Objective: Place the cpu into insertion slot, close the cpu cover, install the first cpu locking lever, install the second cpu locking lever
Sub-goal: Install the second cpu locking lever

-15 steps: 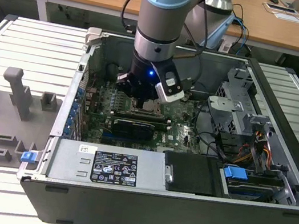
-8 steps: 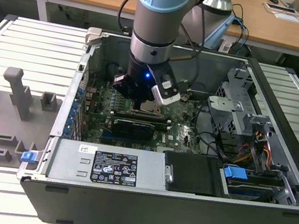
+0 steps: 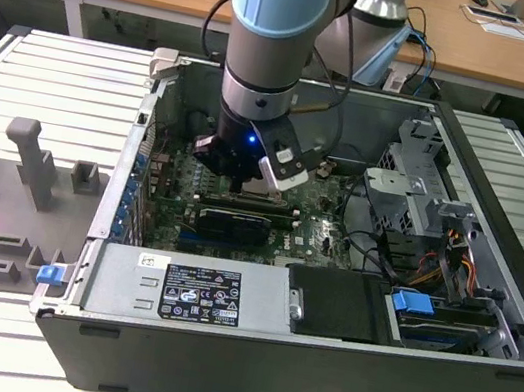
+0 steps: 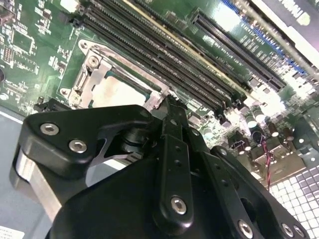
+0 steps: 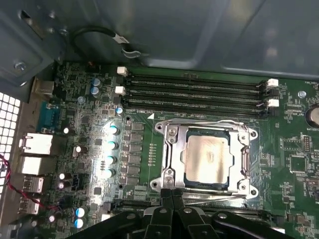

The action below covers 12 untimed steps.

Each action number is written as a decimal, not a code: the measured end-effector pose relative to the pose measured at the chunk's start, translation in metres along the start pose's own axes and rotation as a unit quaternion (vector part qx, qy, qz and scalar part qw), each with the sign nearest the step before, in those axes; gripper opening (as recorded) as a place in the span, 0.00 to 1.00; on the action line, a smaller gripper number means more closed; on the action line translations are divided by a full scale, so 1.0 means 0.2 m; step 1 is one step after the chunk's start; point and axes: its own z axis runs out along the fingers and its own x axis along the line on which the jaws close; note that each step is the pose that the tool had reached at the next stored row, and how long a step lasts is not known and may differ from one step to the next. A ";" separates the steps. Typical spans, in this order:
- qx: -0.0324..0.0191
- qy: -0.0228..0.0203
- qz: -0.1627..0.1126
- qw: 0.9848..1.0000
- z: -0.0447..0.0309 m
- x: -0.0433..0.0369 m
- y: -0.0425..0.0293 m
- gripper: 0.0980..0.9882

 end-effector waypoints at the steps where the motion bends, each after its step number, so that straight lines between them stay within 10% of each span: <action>1: -0.001 0.000 0.000 1.000 0.001 0.000 -0.003 0.01; 12: -0.019 -0.001 0.000 1.000 -0.009 0.027 -0.061 0.01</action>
